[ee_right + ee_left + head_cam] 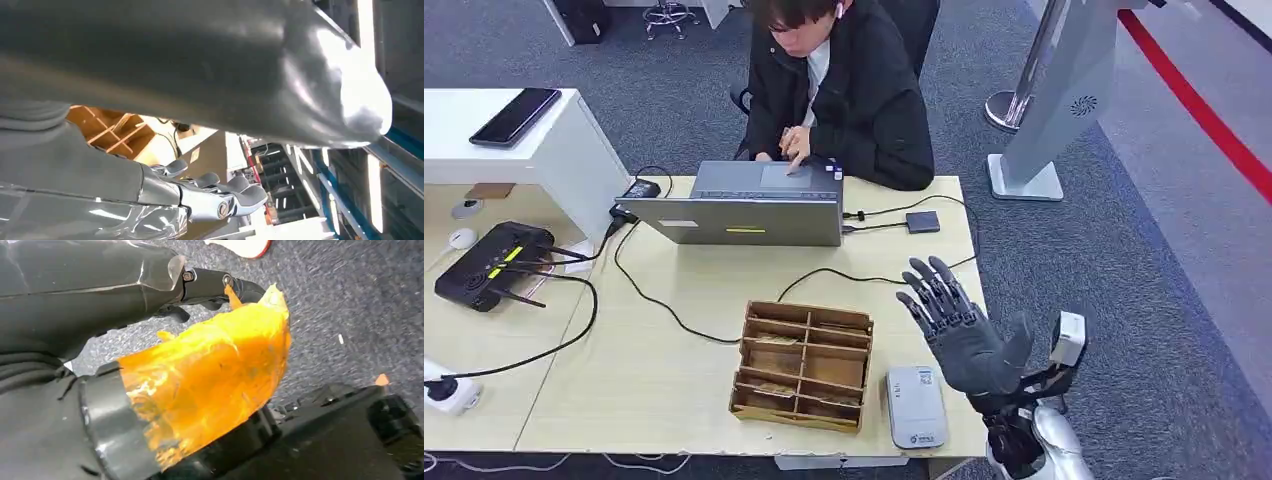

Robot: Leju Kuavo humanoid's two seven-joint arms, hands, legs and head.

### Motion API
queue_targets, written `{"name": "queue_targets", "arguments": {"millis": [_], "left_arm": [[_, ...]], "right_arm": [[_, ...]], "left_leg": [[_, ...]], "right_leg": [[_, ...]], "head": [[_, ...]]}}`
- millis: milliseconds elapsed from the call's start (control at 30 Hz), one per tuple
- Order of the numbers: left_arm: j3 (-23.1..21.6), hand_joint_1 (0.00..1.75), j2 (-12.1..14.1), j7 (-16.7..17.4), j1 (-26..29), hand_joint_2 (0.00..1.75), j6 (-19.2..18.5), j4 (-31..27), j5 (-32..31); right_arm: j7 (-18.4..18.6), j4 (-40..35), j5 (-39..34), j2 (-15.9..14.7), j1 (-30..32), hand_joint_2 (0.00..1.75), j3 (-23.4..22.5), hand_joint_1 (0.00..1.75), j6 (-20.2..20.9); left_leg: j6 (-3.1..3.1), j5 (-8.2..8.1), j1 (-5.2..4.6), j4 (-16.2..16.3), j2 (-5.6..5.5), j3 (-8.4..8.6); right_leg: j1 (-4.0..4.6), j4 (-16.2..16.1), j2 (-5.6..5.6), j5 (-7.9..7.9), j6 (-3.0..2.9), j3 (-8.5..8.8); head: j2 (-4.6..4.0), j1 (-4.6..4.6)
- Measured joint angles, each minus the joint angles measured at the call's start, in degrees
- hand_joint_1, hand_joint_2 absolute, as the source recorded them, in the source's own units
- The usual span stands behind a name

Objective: Pass the card to the sensor for recognition and then transmit it.

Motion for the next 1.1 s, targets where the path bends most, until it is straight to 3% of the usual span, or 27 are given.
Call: {"name": "queue_targets", "arguments": {"millis": [133,300,433,633,933,1100], "left_arm": [[0.0,0.0,-1.6,0.0,-1.6,0.0,0.3,-0.3,-0.7],[0.8,0.0,-4.4,5.3,-8.6,0.0,1.1,-2.7,-0.9],[3.6,0.0,-7.3,7.1,-14.0,0.0,2.0,-3.6,0.5],[5.0,0.0,-7.8,7.6,-14.9,0.0,3.5,-4.1,1.2],[7.3,0.0,-7.6,7.7,-15.2,0.0,4.9,-4.1,2.0],[8.9,0.0,-7.5,7.5,-15.2,0.0,4.9,-4.1,1.9]], "right_arm": [[1.6,1.1,-4.5,1.9,-1.3,0.0,1.5,0.0,0.5],[4.2,6.4,-6.7,3.6,-5.5,0.0,6.0,0.0,0.6],[8.0,10.9,-12.4,4.8,-9.3,0.0,9.6,0.0,2.2],[9.8,13.0,-15.1,5.5,-13.4,0.0,15.0,0.0,2.5],[10.9,13.1,-16.0,4.8,-17.0,0.0,15.3,0.0,-3.6],[11.0,12.6,-16.0,4.5,-16.9,0.0,15.3,0.0,-4.9]], "left_leg": [[0.0,0.02,0.02,0.0,0.02,-0.01],[0.08,0.23,-0.03,0.0,-0.09,-0.09],[0.07,0.33,-0.02,0.1,0.16,-0.15],[-0.17,0.93,-0.07,0.2,0.31,-1.47],[-0.44,1.37,0.02,0.2,0.58,-2.18],[-0.58,1.5,0.15,0.2,0.61,-2.31]], "right_leg": [[-0.01,0.0,0.02,0.05,-0.05,0.0],[-0.05,0.0,-0.12,0.2,0.04,-0.01],[-0.04,0.0,0.12,0.42,-0.05,-0.19],[0.09,0.0,0.32,1.0,-0.18,-1.66],[0.18,0.0,0.67,1.6,-0.31,-2.5],[0.33,0.0,0.72,1.73,-0.49,-2.64]], "head": [[0.0,0.02],[0.0,-0.02],[0.0,0.02],[0.0,-0.02],[0.0,0.0],[0.0,0.0]]}}
